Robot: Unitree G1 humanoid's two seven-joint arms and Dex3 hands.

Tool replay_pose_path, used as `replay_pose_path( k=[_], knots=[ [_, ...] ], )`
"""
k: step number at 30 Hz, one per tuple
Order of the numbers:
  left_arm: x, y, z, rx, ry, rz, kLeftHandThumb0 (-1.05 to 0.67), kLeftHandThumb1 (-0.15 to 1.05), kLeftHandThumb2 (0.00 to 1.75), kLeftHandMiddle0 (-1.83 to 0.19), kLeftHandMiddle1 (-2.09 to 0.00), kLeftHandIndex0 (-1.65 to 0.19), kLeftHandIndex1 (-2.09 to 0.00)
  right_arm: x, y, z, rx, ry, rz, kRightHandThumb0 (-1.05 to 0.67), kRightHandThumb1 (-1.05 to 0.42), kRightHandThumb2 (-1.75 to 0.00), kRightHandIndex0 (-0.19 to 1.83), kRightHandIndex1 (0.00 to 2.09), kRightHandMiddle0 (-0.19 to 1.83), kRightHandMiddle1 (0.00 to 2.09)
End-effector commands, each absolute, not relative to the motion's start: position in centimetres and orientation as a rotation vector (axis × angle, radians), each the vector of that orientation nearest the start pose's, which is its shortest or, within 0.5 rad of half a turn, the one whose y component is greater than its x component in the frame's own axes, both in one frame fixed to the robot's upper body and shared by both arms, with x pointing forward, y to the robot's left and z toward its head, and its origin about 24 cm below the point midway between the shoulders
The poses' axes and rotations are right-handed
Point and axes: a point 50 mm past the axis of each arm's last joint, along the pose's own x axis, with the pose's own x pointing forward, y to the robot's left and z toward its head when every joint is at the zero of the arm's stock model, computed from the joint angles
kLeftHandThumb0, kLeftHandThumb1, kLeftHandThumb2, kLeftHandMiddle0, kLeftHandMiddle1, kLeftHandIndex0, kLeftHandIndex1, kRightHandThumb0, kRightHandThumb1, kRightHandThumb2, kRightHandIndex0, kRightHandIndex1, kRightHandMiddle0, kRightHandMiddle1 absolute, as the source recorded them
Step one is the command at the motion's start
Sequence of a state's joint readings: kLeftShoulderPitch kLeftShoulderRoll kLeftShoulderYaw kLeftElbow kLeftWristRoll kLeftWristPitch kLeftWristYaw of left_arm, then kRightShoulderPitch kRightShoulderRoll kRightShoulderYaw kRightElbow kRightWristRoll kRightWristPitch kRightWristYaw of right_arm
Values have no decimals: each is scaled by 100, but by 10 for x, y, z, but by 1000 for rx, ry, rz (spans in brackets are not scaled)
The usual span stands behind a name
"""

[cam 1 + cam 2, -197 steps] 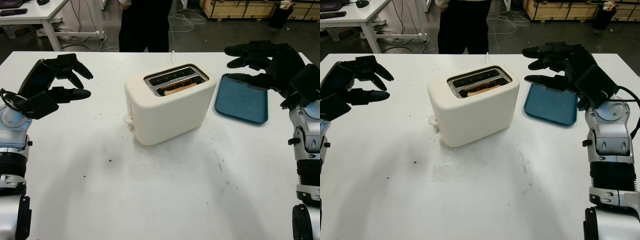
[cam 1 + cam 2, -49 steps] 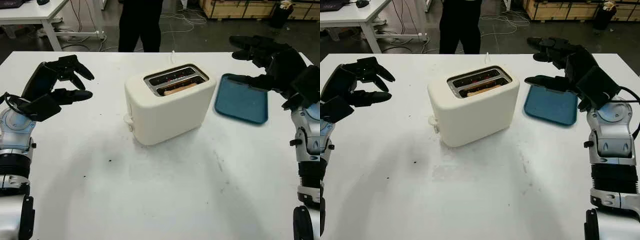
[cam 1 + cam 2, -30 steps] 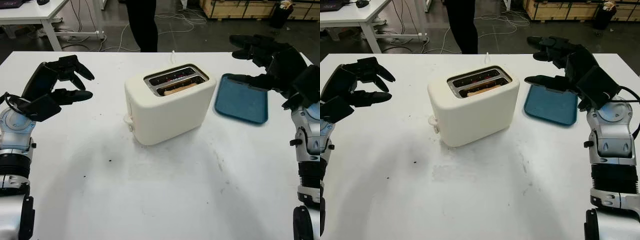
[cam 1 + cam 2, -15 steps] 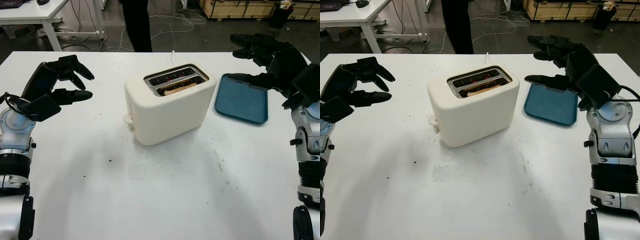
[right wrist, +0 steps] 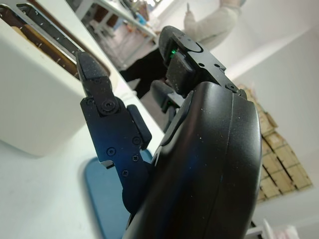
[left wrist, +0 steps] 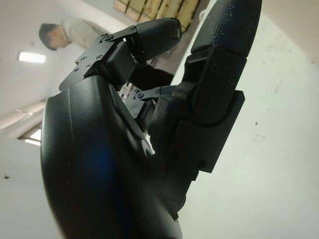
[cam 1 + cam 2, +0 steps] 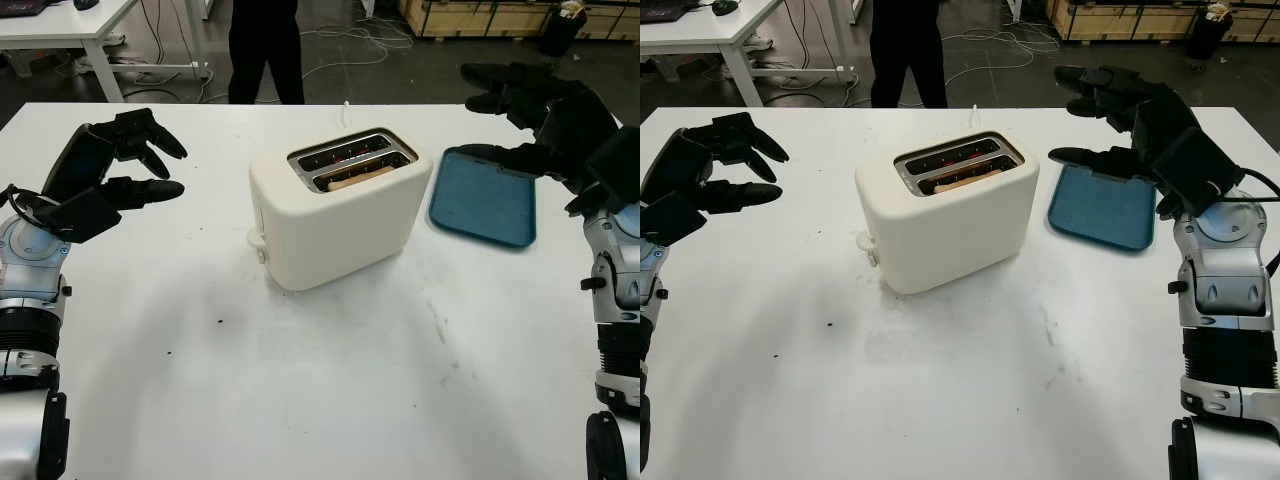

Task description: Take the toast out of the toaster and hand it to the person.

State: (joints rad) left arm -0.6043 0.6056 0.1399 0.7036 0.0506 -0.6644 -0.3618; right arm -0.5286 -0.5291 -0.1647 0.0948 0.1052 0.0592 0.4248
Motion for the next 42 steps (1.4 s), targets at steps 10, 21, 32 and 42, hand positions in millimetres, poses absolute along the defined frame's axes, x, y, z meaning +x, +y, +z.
replay_pose_path(
  k=[10, 21, 32, 42],
  knots=[
    [333, 276, 172, 680, -488, -178, -105, 92, 8, -64, -137, -51, -124, 323, -233, 207, -438, -347, 256, -31, -73, 0, 14, 86, 55, 0],
    [333, 275, 172, 672, -489, -175, -105, 92, 8, -65, -136, -53, -123, 323, -233, 208, -434, -343, 257, -29, -72, 0, 13, 86, 55, 1],
    [333, 276, 171, 678, -487, -178, -105, 92, 10, -64, -136, -52, -122, 323, -233, 207, -436, -347, 260, -29, -72, 0, 14, 87, 56, 1],
    [333, 276, 171, 682, -487, -177, -105, 92, 9, -64, -137, -52, -123, 323, -233, 208, -434, -346, 260, -29, -72, 0, 13, 87, 56, 1]
  ],
)
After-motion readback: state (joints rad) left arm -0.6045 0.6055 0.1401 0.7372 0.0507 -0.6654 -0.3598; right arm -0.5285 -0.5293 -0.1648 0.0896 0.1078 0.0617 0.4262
